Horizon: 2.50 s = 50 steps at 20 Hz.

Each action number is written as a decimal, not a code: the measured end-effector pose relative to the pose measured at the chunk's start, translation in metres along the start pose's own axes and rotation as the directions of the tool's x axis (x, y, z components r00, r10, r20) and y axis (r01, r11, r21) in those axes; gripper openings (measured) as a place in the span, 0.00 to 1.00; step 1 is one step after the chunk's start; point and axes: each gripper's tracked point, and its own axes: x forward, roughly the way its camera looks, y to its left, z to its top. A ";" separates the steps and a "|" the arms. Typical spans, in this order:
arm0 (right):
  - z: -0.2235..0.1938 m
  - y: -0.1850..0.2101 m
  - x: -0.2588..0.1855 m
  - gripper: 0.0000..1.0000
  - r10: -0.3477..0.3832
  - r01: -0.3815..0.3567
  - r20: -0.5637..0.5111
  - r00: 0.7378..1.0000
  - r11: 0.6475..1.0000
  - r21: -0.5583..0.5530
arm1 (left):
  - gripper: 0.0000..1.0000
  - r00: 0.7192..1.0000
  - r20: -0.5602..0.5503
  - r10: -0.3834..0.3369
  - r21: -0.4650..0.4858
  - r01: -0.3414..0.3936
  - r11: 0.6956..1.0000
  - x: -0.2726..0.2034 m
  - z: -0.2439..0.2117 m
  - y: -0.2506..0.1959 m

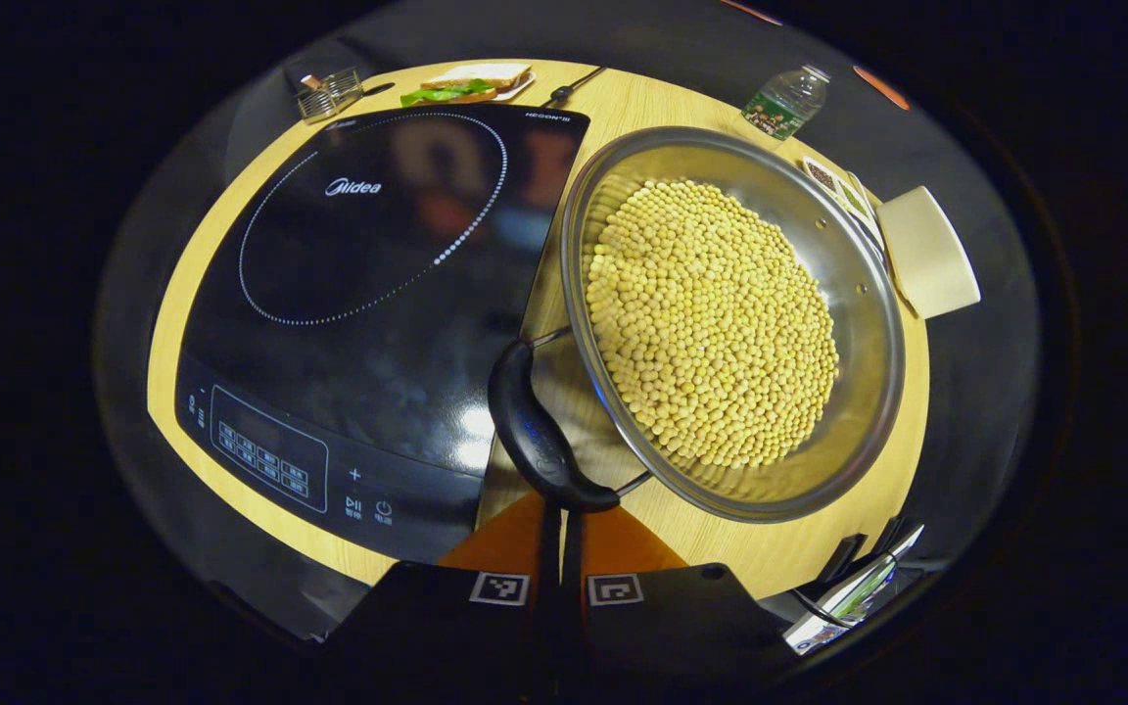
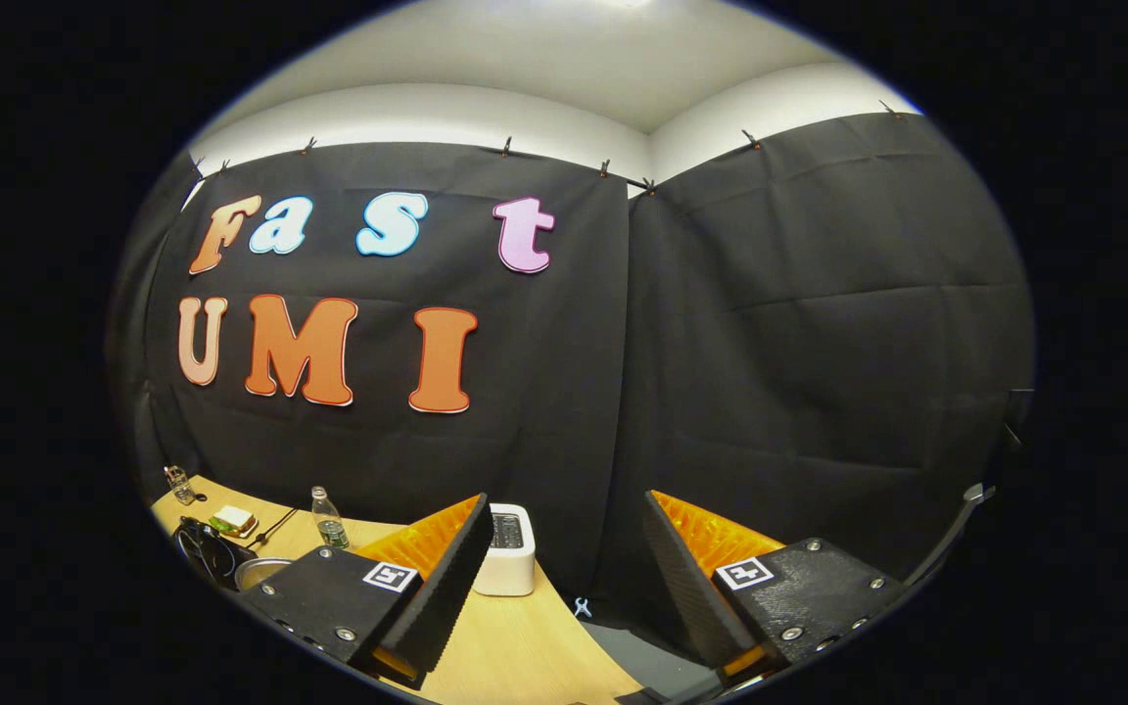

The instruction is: First push the handle of the pot to place it horizontally, then grasp the pot with both hands and set it on the induction cooktop.

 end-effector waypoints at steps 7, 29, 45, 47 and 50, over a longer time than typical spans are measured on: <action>-0.005 0.032 0.006 0.95 0.047 -0.047 -0.026 0.999 0.999 -0.009 | 0.08 0.996 0.073 0.051 0.019 -0.052 0.998 -0.011 0.037 0.006; -0.081 0.200 0.042 0.95 0.349 -0.371 -0.216 0.912 0.926 -0.067 | 0.08 0.936 0.352 0.005 0.219 -0.087 0.972 0.002 0.129 -0.019; -0.206 0.277 0.087 0.96 0.385 -0.454 -0.510 0.769 0.891 -0.012 | 0.75 0.822 0.531 -0.206 0.334 0.020 0.942 -0.002 0.178 -0.041; -0.219 0.283 0.093 0.96 0.378 -0.457 -0.536 0.754 0.889 -0.015 | 0.79 0.800 0.552 -0.238 0.364 0.025 0.931 -0.006 0.185 -0.045; -0.236 0.288 0.099 0.94 0.369 -0.456 -0.572 0.733 0.890 -0.011 | 0.93 0.789 0.571 -0.228 0.381 -0.008 0.925 -0.004 0.195 -0.045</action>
